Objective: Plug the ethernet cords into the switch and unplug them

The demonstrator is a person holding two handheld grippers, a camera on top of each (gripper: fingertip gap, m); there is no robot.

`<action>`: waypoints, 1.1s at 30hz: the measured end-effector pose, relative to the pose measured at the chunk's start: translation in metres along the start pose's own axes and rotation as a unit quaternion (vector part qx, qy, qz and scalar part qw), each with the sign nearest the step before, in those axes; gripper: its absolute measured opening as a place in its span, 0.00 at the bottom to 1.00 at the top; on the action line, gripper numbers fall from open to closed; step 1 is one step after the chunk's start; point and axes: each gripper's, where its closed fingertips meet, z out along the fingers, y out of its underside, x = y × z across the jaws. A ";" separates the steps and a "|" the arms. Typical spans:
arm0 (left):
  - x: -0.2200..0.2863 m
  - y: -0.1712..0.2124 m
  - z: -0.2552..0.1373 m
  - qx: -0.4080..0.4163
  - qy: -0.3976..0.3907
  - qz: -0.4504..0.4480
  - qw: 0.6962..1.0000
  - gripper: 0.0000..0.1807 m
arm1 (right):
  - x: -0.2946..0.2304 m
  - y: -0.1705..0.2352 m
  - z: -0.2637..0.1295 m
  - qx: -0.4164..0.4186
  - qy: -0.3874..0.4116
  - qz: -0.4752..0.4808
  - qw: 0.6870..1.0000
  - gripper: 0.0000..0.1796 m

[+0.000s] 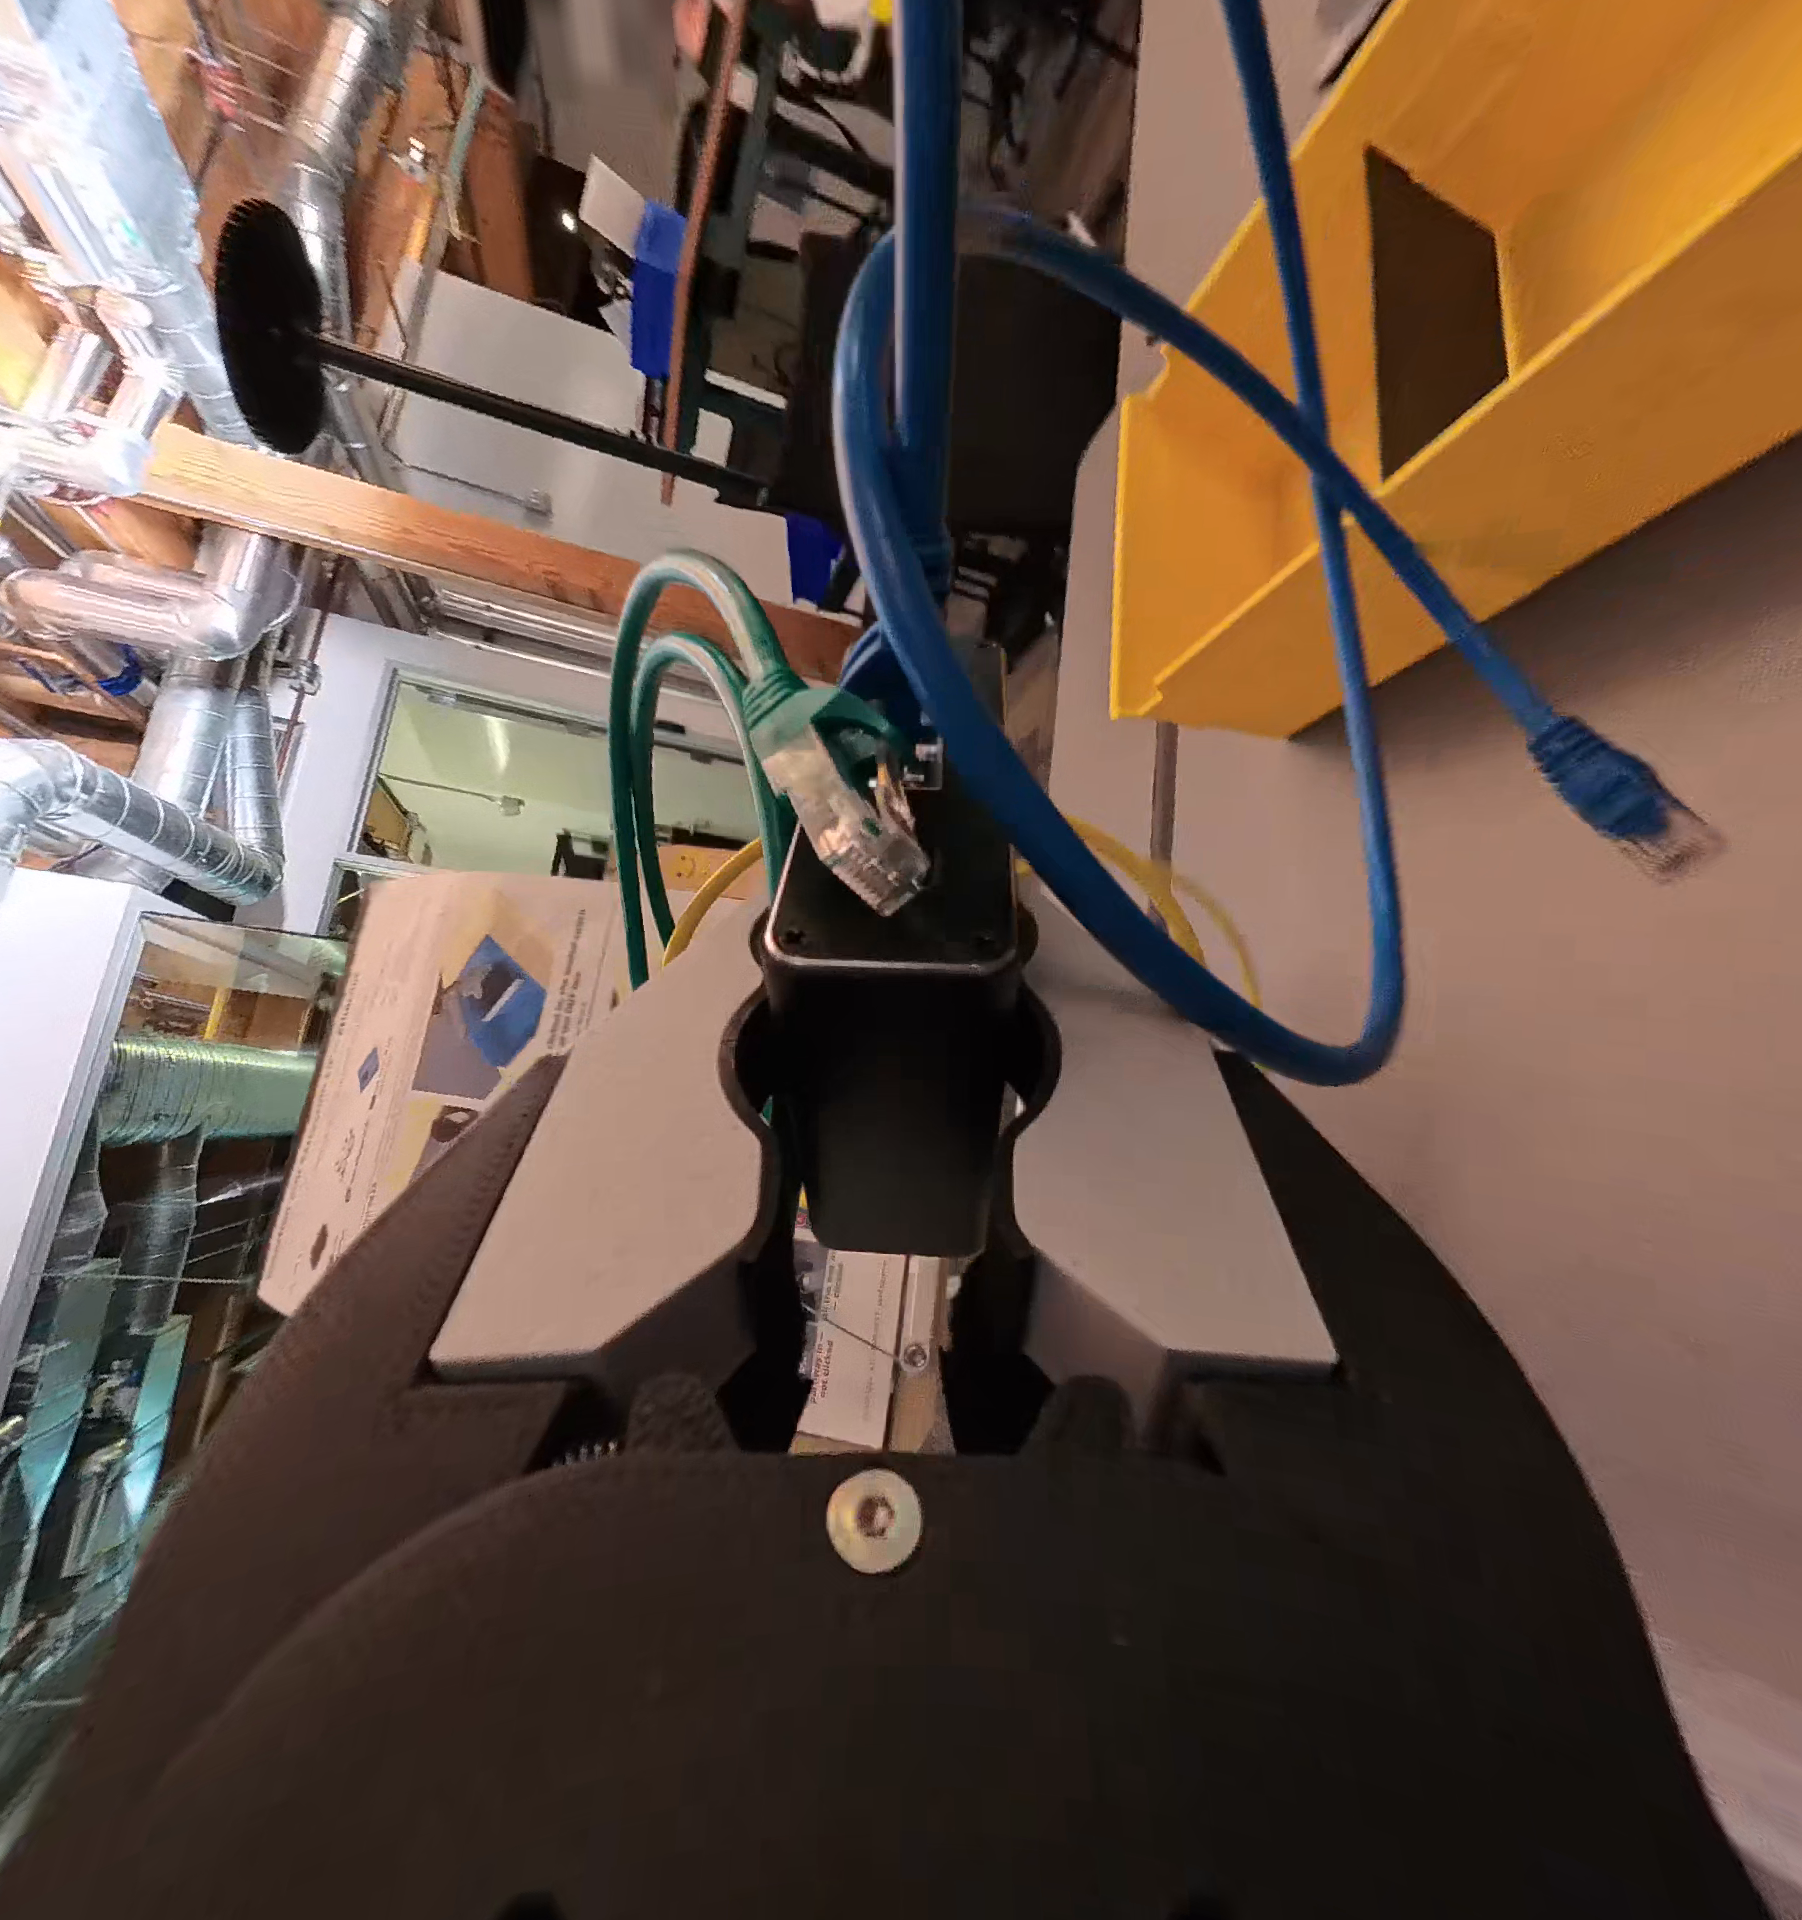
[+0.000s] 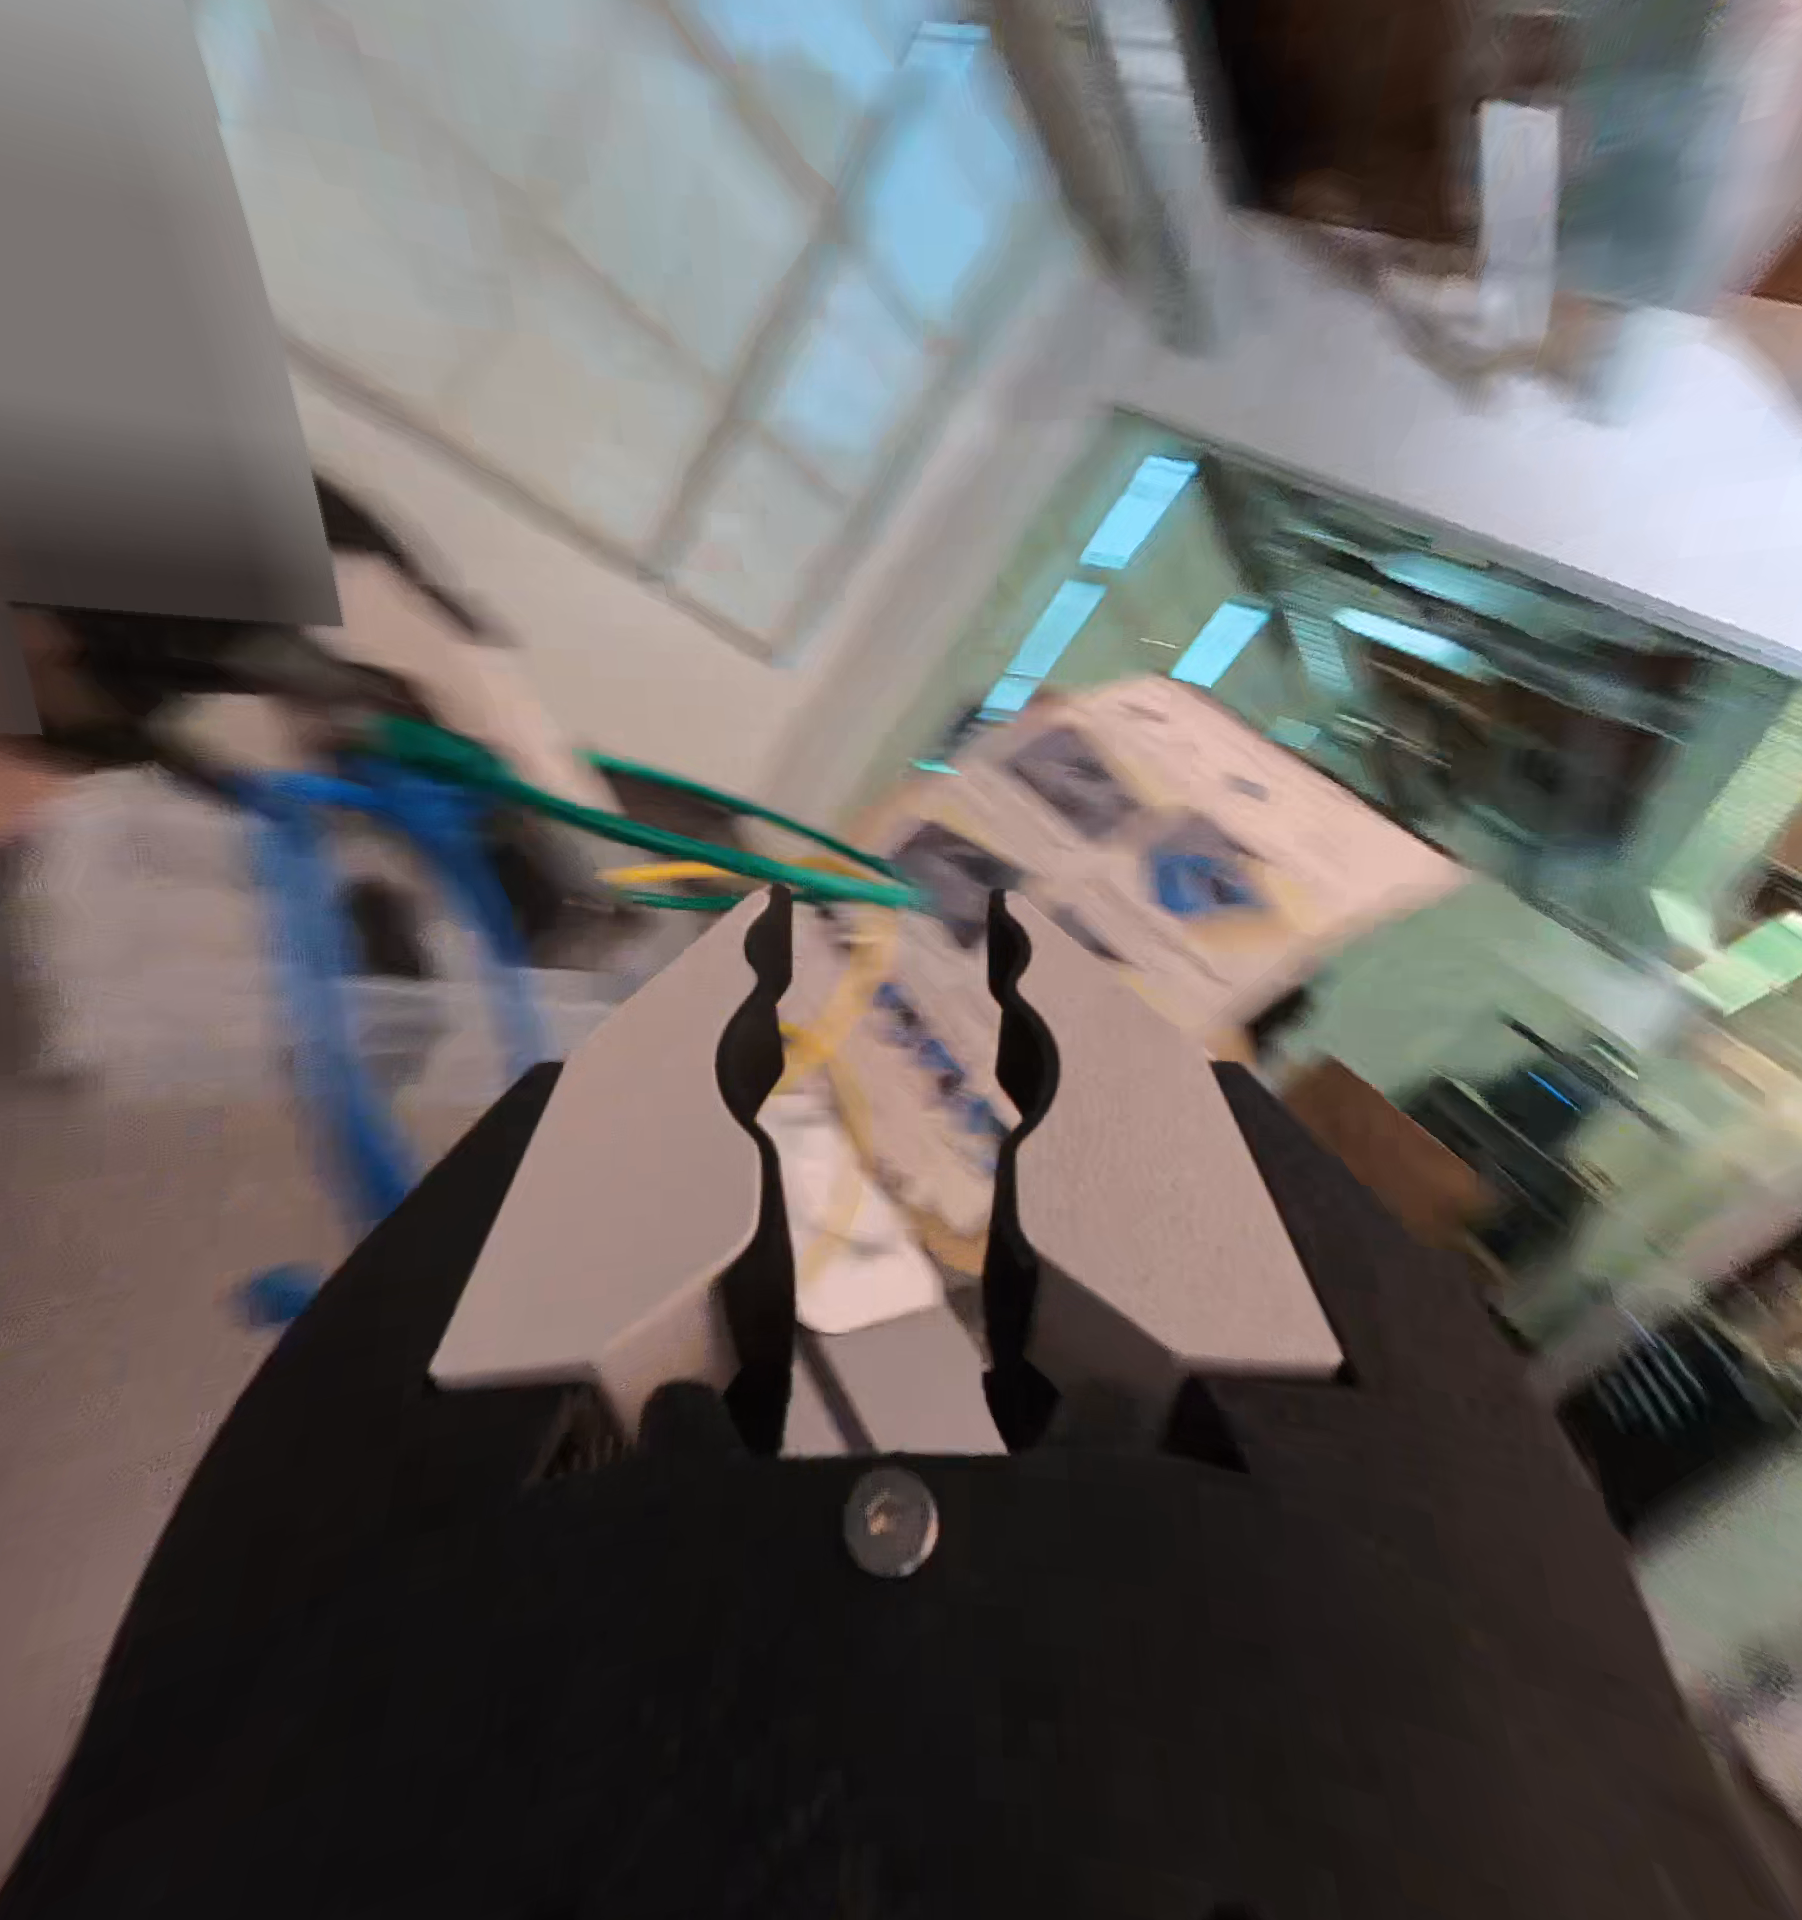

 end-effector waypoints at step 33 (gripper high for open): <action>0.026 0.002 0.034 -0.061 -0.008 0.135 0.989 0.20 | -0.116 0.042 0.006 -0.176 -0.259 0.004 0.950 0.26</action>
